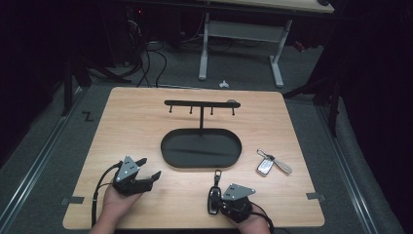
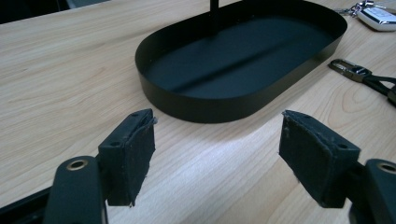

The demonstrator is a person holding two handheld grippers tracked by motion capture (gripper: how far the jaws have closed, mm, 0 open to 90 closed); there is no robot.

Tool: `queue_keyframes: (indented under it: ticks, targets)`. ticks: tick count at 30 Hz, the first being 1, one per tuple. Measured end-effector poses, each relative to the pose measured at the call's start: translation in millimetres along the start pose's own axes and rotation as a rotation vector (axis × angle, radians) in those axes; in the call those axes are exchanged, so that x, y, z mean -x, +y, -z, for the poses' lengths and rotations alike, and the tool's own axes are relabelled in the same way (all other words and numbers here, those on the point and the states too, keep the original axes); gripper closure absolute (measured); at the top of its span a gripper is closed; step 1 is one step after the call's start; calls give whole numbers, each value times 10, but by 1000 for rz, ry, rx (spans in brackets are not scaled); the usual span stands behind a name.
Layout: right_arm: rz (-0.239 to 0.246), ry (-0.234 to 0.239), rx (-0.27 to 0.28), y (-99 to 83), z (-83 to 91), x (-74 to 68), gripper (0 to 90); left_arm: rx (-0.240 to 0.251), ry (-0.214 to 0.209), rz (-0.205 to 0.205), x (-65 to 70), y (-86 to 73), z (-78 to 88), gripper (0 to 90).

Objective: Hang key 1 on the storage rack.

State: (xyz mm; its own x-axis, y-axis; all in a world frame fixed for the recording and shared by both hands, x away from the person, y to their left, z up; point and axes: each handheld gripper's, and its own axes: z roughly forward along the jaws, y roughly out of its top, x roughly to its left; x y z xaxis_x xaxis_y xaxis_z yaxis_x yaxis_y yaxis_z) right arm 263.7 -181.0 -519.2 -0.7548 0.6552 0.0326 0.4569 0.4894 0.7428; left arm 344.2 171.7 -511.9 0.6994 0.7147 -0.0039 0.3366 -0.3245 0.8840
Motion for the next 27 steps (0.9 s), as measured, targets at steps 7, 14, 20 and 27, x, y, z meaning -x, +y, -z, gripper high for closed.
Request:
queue_keyframes:
  ticks: [7, 14, 20, 27]
  targets:
    - [-64, -73, -2, -203, 244, 203, 895, 2, -19, -1, 24, 65, -114, 275]
    - [-104, -117, 33, -222, 379, 306, 890, -9, -24, -11, 27, 72, -128, 274]
    - [-74, -84, 47, -113, 307, 259, 879, -13, -2, -2, -12, 15, -29, 275]
    - [-28, -24, 11, 47, 78, 213, 881, -16, 30, 31, -88, -118, 179, 278]
